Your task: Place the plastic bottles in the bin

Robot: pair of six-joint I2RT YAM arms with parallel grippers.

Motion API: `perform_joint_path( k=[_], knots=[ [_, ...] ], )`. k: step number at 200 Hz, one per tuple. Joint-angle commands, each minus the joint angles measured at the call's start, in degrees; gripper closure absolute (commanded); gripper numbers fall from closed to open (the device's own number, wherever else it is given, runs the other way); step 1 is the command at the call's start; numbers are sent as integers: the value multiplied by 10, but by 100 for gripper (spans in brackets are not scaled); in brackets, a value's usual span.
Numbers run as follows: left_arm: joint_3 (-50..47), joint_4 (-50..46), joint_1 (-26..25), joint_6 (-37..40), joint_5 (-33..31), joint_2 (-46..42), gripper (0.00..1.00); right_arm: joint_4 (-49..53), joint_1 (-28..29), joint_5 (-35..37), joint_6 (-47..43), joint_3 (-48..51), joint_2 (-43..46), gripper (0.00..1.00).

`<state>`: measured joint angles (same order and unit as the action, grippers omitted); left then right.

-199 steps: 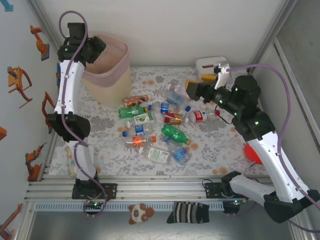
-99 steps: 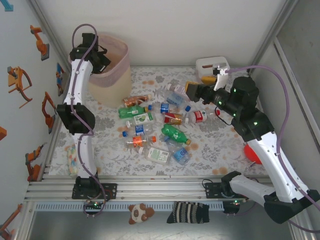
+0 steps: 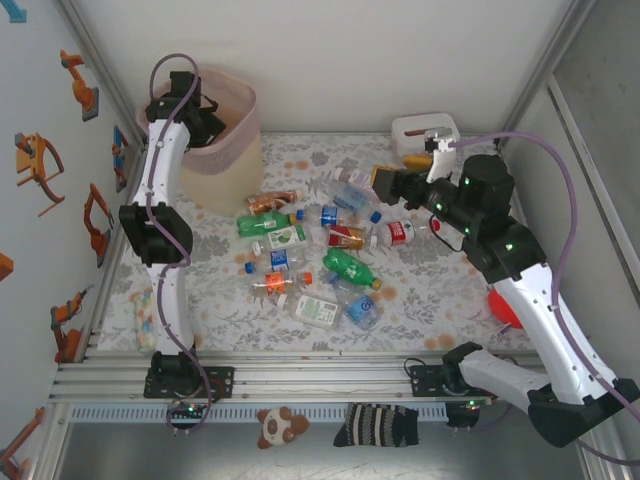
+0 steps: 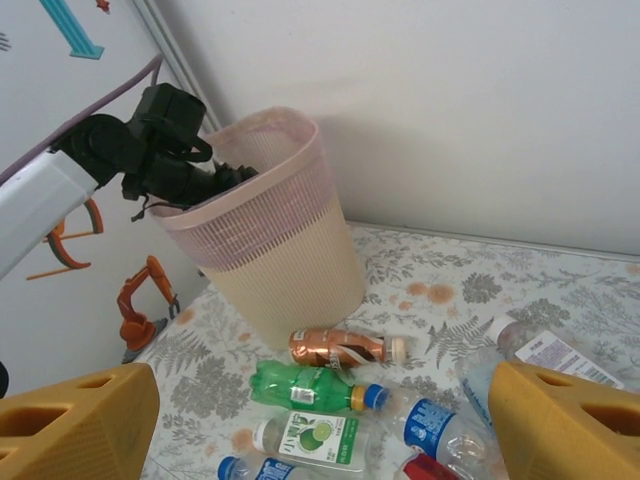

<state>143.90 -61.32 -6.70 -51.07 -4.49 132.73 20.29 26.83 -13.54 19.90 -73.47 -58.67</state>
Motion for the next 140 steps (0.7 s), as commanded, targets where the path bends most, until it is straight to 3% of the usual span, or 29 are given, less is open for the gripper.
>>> perform_joint_path(
  k=[1, 46, 96, 140],
  knots=[
    [21, -4, 0, -6, 7, -36, 29, 19, 4, 41, 9, -5, -1, 16],
    [21, 30, -1, 22, 33, -83, 31, 120, -5, 131, 55, -40, -61, 17],
    [-16, 86, -2, 80, 85, -163, 31, 168, -71, 132, 177, -33, -128, 17],
    [-135, 155, -6, 127, 143, -271, 31, 176, -131, 142, 322, 9, -178, 20]
  ],
)
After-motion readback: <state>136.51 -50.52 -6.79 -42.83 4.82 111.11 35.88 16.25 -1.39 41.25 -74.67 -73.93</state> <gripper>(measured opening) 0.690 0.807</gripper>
